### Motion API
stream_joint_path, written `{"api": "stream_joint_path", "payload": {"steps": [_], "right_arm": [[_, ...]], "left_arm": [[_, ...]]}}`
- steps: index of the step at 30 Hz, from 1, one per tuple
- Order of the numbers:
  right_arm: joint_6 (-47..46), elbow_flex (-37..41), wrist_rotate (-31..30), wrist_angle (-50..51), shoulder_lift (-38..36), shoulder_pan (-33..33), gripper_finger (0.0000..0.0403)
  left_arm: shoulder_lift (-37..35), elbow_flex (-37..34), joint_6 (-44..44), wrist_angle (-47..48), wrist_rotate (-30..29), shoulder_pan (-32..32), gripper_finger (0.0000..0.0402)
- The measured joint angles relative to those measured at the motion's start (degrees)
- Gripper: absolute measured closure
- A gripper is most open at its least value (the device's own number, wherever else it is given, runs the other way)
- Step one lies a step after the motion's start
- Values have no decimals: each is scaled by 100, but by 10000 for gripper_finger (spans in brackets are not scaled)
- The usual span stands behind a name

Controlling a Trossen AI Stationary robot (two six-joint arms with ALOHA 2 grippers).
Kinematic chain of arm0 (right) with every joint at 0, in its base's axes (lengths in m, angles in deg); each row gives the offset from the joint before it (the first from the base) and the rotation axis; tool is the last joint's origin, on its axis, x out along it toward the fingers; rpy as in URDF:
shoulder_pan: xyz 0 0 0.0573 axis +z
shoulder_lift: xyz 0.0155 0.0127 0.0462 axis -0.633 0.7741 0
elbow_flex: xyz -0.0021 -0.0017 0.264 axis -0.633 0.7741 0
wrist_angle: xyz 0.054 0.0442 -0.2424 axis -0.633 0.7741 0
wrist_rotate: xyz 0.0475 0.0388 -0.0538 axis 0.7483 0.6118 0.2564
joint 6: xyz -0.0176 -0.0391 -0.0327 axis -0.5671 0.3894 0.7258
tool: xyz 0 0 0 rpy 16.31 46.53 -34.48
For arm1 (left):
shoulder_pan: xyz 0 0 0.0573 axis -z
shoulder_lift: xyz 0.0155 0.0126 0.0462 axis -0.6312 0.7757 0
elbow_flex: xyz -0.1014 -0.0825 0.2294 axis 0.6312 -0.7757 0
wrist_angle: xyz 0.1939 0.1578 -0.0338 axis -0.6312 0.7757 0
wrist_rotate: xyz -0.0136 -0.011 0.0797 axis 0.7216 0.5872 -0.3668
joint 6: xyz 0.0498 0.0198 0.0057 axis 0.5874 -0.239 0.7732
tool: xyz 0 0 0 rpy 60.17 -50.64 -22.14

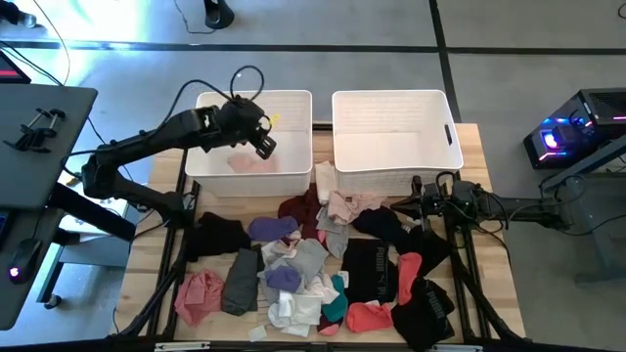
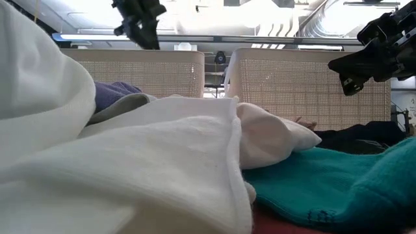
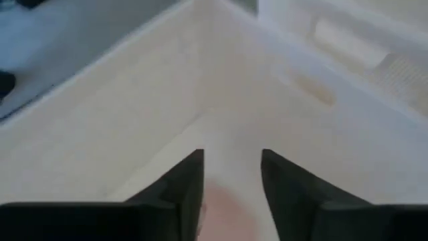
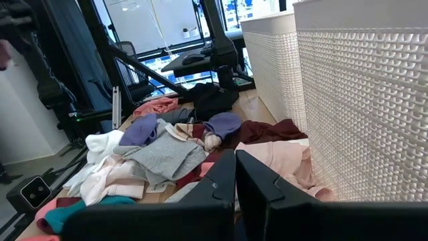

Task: Sort clothes
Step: Put the purple sock into the left white laundry bin

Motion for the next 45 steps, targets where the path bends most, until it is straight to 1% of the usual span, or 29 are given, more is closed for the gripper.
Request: {"api": "stream_joint_path", "payload": {"steps": [2, 4, 7, 10, 11, 13, 15, 16, 18, 21, 23, 27, 32, 35, 40, 42, 45], "right_arm": [[0, -2, 1, 0, 0, -1, 402], [0, -2, 1, 1, 0, 0, 402], [0, 0, 0, 1, 0, -1, 402], [0, -2, 0, 0, 0, -1, 402], [0, -1, 0, 0, 0, -1, 402], [0, -1, 2, 1, 0, -1, 402], [0, -2, 0, 1, 0, -1, 402], [0, -2, 0, 0, 0, 0, 402], [0, -1, 1, 0, 0, -1, 402], [0, -2, 0, 1, 1, -1, 402], [0, 0, 1, -1, 0, 0, 402], [0, -1, 0, 1, 1, 1, 402], [0, 0, 0, 1, 2, 1, 402], [0, 0, 2, 1, -2, -1, 402], [0, -2, 2, 1, -1, -1, 402], [0, 0, 0, 1, -2, -1, 402], [0, -2, 0, 1, -2, -1, 402]], "left_arm": [[-2, 233, 204, -8, 220, 0, 240], [-7, 433, 511, 12, 663, 15, 229], [-8, 674, 1317, 94, 1720, 228, 228], [-9, 697, 2533, 245, 2909, 782, 238], [6, 696, 2800, 399, 3134, 1025, 241], [60, 695, 2889, 704, 3377, 1547, 247], [164, 695, 2498, 1063, 3373, 2045, 251], [218, 647, 2169, 1142, 3336, 2270, 253], [335, 414, 1267, 1134, 3161, 2666, 256], [519, -135, -280, 788, 2637, 3053, 264], [618, -631, -1033, 286, 2468, 3163, 270], [677, -1799, -2174, -1524, 2403, 3254, 284], [678, -3029, -3586, -2796, 2076, 3231, 299], [681, -3555, -3782, -3443, 1994, 3266, 304], [691, -4284, -3396, -4689, 1905, 3373, 304], [691, -4473, -3359, -4918, 1701, 3383, 303], [691, -4670, -3630, -5050, 1318, 3362, 305]]}}
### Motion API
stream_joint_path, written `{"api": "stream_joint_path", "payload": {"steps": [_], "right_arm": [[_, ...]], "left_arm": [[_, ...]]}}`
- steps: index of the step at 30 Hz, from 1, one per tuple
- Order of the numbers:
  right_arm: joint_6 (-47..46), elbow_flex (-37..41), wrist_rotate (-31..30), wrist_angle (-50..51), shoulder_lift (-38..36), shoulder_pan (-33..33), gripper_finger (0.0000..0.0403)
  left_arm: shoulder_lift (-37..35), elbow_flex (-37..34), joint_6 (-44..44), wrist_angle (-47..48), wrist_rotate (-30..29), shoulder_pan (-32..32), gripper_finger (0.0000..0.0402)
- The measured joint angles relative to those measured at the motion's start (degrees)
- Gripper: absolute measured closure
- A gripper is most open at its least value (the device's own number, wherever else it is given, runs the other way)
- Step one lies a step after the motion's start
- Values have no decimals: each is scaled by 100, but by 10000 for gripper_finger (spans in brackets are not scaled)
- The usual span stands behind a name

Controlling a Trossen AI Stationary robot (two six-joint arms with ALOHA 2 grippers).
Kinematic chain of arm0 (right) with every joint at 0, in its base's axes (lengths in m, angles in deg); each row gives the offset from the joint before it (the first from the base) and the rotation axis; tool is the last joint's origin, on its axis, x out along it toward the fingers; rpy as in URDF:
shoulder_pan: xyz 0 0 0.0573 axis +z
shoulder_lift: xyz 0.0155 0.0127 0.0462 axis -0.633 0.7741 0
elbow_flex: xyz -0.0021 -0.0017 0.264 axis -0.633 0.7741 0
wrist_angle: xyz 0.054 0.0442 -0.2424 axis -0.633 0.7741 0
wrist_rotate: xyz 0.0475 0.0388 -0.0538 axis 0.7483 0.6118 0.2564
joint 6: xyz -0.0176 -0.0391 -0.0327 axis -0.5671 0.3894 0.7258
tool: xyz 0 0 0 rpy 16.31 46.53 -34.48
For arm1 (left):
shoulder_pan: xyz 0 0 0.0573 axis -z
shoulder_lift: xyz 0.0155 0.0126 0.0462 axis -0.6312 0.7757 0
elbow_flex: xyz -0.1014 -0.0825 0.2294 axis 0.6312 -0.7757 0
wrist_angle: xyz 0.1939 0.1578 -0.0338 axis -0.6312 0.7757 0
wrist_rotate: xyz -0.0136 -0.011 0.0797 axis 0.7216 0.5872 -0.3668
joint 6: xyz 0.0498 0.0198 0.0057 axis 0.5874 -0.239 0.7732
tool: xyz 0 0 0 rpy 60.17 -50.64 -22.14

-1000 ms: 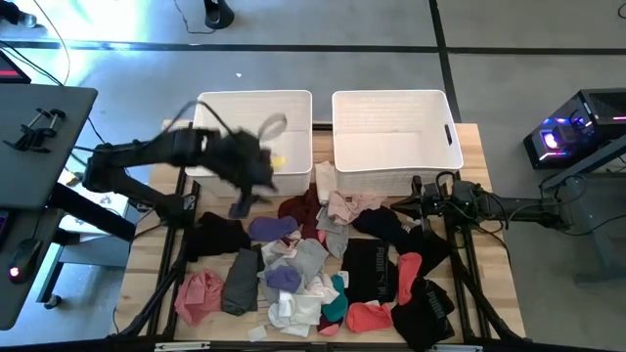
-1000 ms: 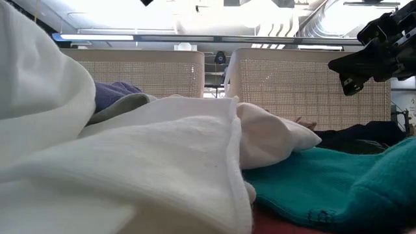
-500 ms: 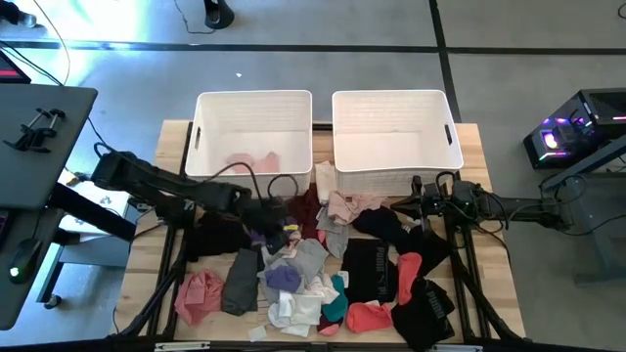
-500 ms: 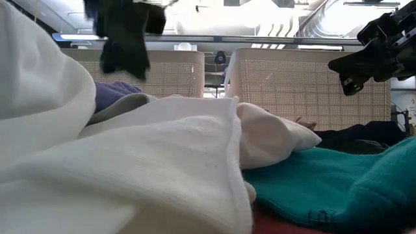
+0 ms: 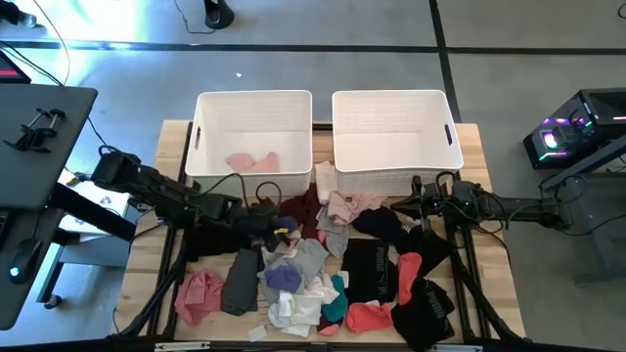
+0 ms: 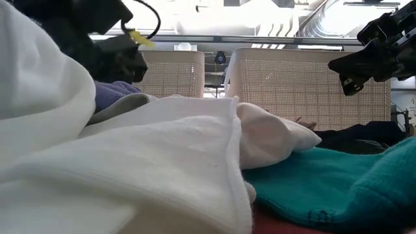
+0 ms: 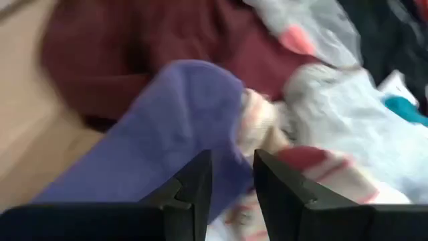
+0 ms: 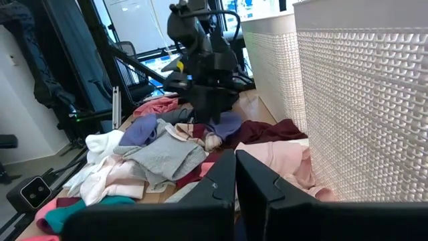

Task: Sort clothes
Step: Put the purple sock into the left white laundry bin

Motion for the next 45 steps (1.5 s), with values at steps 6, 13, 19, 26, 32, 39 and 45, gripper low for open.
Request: {"api": "stream_joint_path", "payload": {"steps": [6, 13, 19, 26, 32, 39, 45], "right_arm": [[0, 1, 0, 1, 0, 0, 402], [0, 2, 0, 1, 0, 2, 402], [0, 0, 0, 1, 2, 0, 402], [0, 0, 0, -1, 2, 1, 402], [0, 0, 0, -1, 2, 2, 402], [0, 2, 0, 1, 2, 0, 402], [0, 2, 1, 0, 2, 0, 402]], "left_arm": [[4, -247, -263, -102, -29, -107, 346], [-62, -192, -283, -70, 827, -137, 396], [-556, 805, 209, 310, 1424, -201, 400], [-1034, 2773, 1762, 1504, 116, -422, 401], [-1173, 4249, 3656, 2097, -1583, -788, 401], [-1167, 4820, 4443, 3387, -3082, -1591, 401], [-872, 4720, 3443, 4787, -1939, -2599, 377]]}}
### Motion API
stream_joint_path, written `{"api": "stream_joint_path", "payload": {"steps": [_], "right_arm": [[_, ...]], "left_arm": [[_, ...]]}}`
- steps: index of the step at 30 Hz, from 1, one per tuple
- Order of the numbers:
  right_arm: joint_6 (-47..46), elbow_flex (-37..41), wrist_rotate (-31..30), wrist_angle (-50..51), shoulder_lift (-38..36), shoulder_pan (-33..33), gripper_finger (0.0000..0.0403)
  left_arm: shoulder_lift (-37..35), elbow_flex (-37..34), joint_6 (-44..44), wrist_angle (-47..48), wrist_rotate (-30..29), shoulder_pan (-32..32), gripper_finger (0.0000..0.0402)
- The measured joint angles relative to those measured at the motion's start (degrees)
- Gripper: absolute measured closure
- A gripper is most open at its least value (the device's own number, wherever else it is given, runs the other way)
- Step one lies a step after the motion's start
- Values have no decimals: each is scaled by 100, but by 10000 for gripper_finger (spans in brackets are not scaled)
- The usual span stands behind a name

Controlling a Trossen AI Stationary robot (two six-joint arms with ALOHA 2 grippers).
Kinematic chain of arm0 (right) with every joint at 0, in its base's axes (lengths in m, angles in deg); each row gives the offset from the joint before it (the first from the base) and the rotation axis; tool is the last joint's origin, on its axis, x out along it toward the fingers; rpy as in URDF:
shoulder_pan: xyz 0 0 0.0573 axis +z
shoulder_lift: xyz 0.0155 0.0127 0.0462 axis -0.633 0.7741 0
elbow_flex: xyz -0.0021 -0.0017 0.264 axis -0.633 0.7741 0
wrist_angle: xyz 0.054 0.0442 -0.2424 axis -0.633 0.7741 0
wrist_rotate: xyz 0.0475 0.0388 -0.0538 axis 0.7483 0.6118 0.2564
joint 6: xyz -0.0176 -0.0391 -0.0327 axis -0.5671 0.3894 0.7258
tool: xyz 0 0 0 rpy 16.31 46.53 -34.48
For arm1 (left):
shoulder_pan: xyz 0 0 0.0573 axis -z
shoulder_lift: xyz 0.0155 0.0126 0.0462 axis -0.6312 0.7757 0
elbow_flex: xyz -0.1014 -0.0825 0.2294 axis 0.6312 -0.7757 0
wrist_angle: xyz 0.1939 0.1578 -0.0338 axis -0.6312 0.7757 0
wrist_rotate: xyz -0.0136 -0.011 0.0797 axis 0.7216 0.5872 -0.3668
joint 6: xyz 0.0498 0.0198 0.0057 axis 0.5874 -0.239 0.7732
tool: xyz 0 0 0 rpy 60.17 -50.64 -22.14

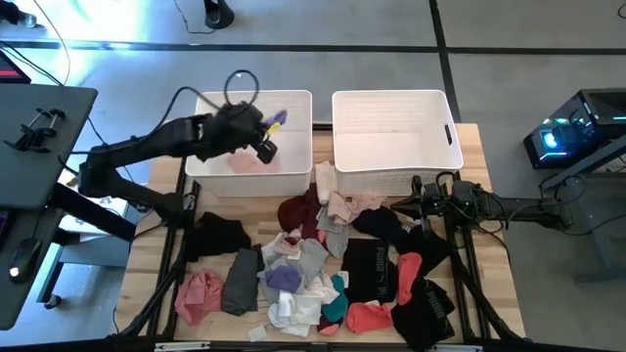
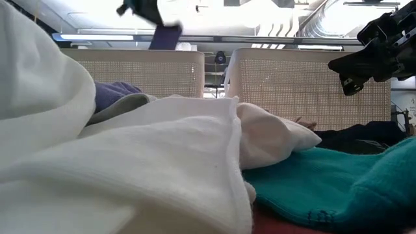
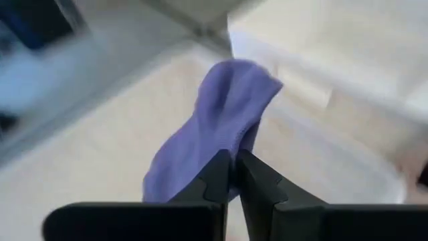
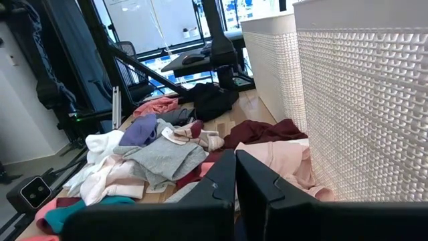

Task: Sort clothes
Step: Put the purple sock into the left white laundry bin, then put the white red striped sock into the left white laundry bin

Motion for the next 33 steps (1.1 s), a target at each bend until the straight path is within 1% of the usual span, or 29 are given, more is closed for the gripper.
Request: {"api": "stream_joint_path", "payload": {"steps": [2, 3, 6, 9, 12, 16, 18, 20, 24, 28, 30, 31, 33], "right_arm": [[0, -1, -1, -1, 0, 1, 402], [0, -1, 0, 0, 0, 1, 402], [0, -1, -1, 0, 0, 1, 402], [0, 0, 1, 1, 0, 0, 402], [0, 0, 1, 1, 0, 2, 402], [0, -2, -1, -1, 0, 1, 402], [0, -2, 1, 0, 0, 1, 402], [0, -2, -1, -1, 0, 0, 402], [0, -1, -1, 0, 0, 1, 402], [0, 0, -1, -1, 2, 0, 402], [0, 0, 0, 1, 2, 2, 402], [0, 0, 1, 1, 2, 0, 402], [0, -1, -1, -1, 2, 1, 402]], "left_arm": [[101, -142, -86, 166, 443, -250, 362], [144, -195, -132, 235, 568, -358, 356], [281, -269, -216, 330, 592, -604, 344], [341, -274, -281, 305, 666, -748, 340], [325, -269, -424, 47, 687, -802, 340], [328, -271, -120, -277, 687, -802, 339], [326, -271, 123, -342, 848, -812, 337], [321, -271, 183, -336, 1019, -829, 330], [259, -266, 136, -196, 1261, -869, 298], [195, -267, -434, -22, 1382, -888, 257], [180, -266, -621, 0, 1774, -927, 240], [176, -267, -610, -36, 2072, -942, 235], [173, -266, -295, -192, 2833, -898, 231]]}}
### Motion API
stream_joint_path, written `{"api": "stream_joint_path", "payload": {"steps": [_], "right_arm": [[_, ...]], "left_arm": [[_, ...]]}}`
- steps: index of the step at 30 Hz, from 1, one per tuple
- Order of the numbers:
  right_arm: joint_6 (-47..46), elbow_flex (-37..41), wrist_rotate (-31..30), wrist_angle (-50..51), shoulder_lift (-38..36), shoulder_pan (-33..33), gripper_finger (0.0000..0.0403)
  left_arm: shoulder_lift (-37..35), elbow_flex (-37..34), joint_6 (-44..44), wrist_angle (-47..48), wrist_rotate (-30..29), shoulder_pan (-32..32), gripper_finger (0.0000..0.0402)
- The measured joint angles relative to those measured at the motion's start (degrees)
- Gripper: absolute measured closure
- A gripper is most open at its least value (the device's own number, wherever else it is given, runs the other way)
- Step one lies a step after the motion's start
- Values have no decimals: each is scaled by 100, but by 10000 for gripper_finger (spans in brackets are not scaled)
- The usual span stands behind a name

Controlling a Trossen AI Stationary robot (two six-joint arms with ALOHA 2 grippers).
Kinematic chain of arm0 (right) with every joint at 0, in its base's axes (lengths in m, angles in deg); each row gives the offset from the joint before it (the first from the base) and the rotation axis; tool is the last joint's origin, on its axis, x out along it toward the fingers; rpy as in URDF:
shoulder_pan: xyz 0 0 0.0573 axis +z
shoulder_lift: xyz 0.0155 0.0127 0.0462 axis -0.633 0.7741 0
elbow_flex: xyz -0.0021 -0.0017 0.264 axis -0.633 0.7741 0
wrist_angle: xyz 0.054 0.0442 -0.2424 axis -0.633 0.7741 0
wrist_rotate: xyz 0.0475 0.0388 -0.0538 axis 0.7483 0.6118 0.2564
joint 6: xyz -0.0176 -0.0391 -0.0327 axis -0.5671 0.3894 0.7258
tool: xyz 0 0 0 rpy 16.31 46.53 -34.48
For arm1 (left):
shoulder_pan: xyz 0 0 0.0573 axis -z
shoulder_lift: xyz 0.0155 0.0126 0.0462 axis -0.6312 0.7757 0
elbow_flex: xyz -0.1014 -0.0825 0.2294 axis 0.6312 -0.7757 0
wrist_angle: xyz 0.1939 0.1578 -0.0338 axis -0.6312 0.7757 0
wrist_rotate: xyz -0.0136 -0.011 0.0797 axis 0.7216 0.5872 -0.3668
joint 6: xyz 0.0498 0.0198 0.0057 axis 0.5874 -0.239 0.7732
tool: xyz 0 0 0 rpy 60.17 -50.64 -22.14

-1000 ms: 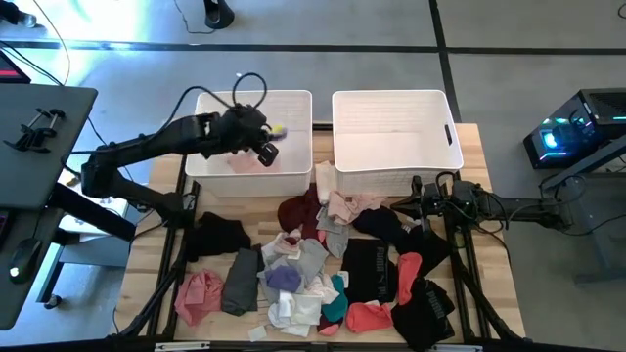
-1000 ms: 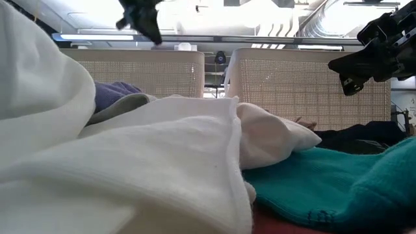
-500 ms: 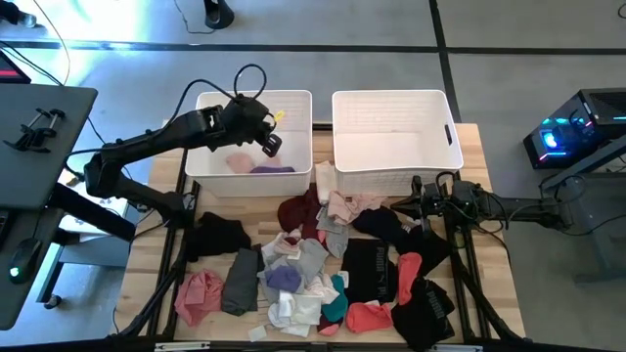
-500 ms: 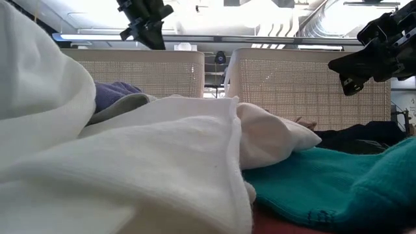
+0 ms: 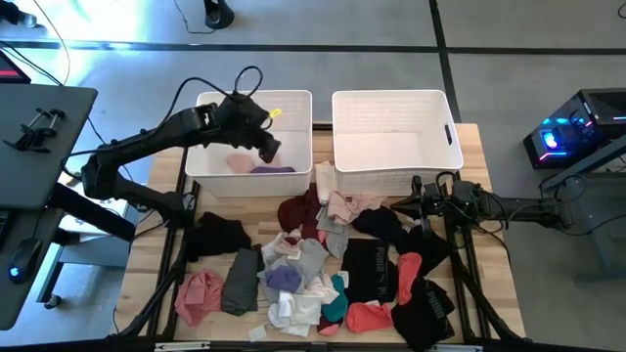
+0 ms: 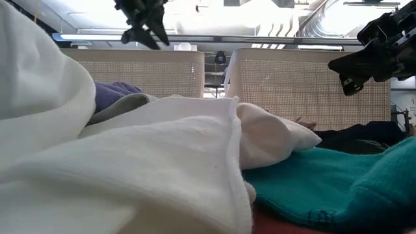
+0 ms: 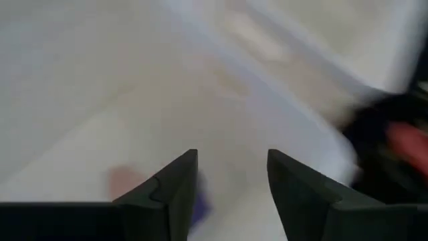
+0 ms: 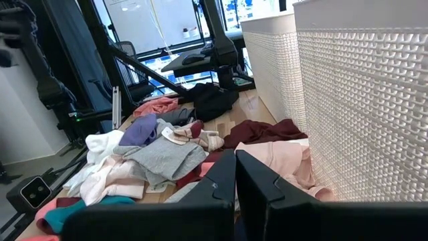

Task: Sort clothes
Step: Put the white red striped sock into the left white laundry bin

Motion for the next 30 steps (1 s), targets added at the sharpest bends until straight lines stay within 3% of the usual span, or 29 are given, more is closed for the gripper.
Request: {"api": "stream_joint_path", "payload": {"steps": [5, 8, 13, 19, 24, 27, 30], "right_arm": [[0, 0, 0, 1, 0, 0, 402], [0, -1, 0, -1, 0, -1, 402], [0, 1, 0, 0, 0, 1, 402], [0, -1, 0, 2, 0, -1, 402], [0, 1, 0, 1, -1, 0, 402], [1, 1, 0, 1, 1, 0, 402], [0, 0, 1, 1, -2, 0, 402]], "left_arm": [[0, 1, 686, -529, 1660, 735, 242], [0, 1, 1010, -359, 1936, 1477, 257], [68, -356, -77, -85, 1927, 2640, 275], [111, -1814, -2568, -607, 1655, 3361, 278], [166, -3331, -4156, -2811, 1440, 3461, 278], [261, -4069, -4370, -4291, 1053, 3501, 278], [487, -4453, -4330, -4919, 534, 3501, 278]]}}
